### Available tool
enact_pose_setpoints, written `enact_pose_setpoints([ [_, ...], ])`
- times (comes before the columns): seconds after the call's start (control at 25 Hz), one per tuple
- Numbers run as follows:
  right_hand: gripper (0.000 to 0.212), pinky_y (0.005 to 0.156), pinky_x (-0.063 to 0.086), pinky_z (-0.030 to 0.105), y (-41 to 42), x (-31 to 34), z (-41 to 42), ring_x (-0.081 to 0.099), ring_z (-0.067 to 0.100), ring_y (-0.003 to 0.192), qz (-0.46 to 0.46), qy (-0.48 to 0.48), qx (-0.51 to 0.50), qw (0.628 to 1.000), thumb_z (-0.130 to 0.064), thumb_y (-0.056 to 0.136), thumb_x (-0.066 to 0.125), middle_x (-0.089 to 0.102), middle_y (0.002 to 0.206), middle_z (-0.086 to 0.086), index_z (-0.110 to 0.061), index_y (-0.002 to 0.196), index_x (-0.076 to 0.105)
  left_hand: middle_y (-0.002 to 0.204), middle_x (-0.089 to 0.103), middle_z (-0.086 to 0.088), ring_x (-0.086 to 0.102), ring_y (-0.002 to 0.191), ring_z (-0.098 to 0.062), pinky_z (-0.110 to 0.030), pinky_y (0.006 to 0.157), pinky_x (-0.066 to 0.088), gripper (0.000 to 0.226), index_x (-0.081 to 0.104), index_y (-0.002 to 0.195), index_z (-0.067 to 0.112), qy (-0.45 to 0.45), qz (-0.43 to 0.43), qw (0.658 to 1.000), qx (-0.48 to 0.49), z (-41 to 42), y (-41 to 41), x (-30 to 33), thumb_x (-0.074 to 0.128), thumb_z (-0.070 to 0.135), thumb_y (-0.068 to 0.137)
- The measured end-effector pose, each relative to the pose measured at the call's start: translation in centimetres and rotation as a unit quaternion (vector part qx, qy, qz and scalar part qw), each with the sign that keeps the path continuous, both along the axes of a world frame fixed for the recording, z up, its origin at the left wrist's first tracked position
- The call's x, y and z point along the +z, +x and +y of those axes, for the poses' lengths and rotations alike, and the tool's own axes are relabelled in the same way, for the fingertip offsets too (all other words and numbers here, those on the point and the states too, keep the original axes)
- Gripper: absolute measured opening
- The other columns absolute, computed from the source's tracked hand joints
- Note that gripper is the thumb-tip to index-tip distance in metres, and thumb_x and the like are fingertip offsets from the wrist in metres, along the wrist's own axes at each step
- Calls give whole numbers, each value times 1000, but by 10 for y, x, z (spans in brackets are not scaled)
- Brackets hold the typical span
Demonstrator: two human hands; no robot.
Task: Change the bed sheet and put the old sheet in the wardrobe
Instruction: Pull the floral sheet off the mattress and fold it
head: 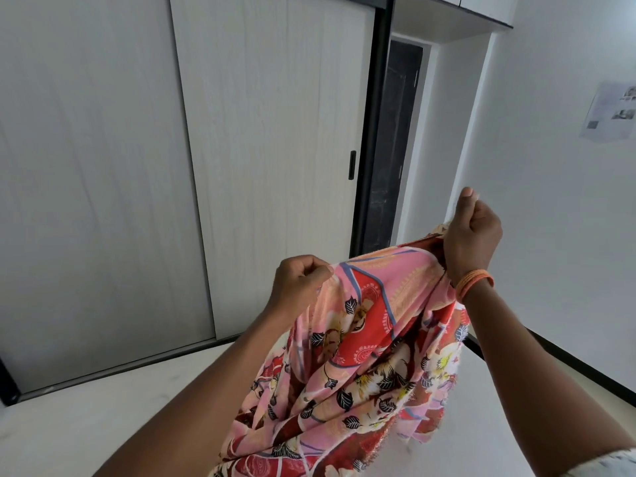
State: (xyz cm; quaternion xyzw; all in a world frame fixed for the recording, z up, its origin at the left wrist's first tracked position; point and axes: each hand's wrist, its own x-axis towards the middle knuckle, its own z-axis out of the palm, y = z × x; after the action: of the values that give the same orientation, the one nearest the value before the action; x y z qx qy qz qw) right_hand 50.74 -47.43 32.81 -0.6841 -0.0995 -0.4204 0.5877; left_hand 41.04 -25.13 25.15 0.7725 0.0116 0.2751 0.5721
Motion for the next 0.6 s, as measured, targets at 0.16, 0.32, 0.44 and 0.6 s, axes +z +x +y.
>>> enact_pose_setpoints([
  [0.16, 52, 45, 24, 18, 14, -4, 8, 27, 6, 46, 9, 109, 10, 994, -39, 102, 39, 30, 53, 1, -17, 56, 31, 77, 70, -2, 64, 69, -15, -27, 56, 47, 10, 62, 71, 11, 204, 62, 977, 19, 4, -8, 6, 68, 11, 79],
  [0.32, 49, 41, 27, 25, 37, 0, -7, 28, 19, 45, 59, 332, 47, 940, -45, 98, 43, 31, 52, 4, -20, 58, 28, 75, 70, -9, 65, 71, -25, -32, 56, 47, 12, 61, 69, 3, 196, 93, 971, 103, 37, -14, -7, 69, 9, 75],
  [0.44, 49, 41, 25, 23, 50, -3, -18, 25, 19, 44, 57, 367, 38, 928, -49, 96, 41, 29, 52, 4, -22, 58, 27, 75, 69, -11, 65, 71, -24, -24, 53, 41, 11, 61, 70, 3, 189, 114, 965, 141, 60, -20, -16, 68, 7, 77],
  [0.6, 49, 43, 20, 23, 48, -5, -10, 23, 17, 43, 65, 369, 43, 926, -48, 98, 39, 27, 52, 1, -22, 58, 27, 69, 63, -6, 58, 63, -16, -23, 52, 39, 20, 55, 67, 12, 240, 115, 953, 144, 62, -22, -19, 68, 6, 81],
])
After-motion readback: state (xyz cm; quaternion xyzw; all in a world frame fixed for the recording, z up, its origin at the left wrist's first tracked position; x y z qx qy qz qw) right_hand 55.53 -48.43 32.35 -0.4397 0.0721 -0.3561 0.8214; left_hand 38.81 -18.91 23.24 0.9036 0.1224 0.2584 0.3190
